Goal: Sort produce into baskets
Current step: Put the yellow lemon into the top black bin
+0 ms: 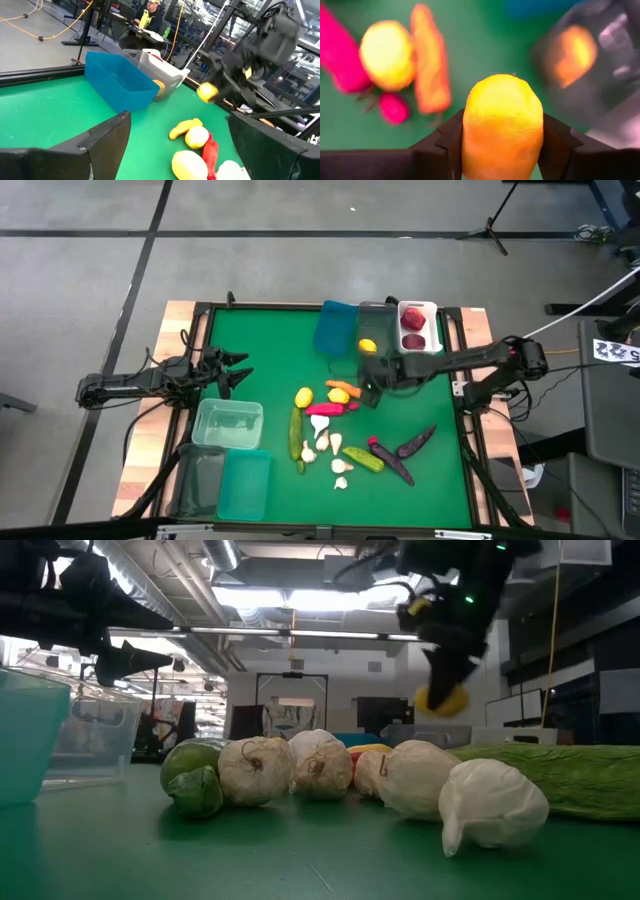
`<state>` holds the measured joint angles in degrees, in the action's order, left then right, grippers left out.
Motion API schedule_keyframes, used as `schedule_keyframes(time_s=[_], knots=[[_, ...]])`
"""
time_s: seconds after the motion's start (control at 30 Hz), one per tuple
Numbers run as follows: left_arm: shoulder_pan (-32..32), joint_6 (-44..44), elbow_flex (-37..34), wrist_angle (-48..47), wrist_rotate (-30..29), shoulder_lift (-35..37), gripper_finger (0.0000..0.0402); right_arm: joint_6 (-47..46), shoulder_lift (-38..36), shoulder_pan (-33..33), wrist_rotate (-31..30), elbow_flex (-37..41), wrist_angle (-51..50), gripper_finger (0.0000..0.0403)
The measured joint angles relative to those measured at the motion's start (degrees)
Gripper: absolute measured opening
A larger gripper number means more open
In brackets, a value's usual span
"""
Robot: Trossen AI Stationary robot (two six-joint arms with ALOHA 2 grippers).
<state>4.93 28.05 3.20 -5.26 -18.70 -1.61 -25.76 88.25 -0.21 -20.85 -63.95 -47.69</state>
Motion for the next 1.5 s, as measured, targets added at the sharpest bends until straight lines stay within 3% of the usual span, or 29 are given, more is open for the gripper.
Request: schedule_keyframes(time_s=[0.23,0.53,0.7,1.0,1.1,1.2,1.5], knots=[[0.0,-0.07,0.0,0.0,0.02,0.02,0.0329,14.82,-0.04,-11.52,-2.81,-7.18,-2.66,0.0189],[0.0,-2.05,0.0,-0.02,-0.35,0.02,0.0329,27.58,0.0,-32.18,10.29,-2.63,7.6,0.019],[0.0,-1.99,0.0,0.0,-0.68,0.0,0.0329,28.89,0.0,-40.06,18.09,-0.75,15.78,0.0197],[-0.01,-1.43,0.0,0.0,-0.68,0.0,0.0329,34.41,0.02,-41.02,21.15,2.33,20.66,0.0199],[-0.02,-1.31,0.0,0.0,-0.66,0.02,0.0329,38.43,0.02,-40.72,25.2,2.97,21.29,0.0205],[0.0,-1.11,0.0,0.0,-0.26,0.0,0.0329,39.81,0.02,-40.66,26.48,3.01,21.29,0.0226],[0.0,-1.07,0.0,-0.02,-0.09,0.02,0.0329,41.18,0.02,-40.72,23.0,3.01,21.44,0.0291]])
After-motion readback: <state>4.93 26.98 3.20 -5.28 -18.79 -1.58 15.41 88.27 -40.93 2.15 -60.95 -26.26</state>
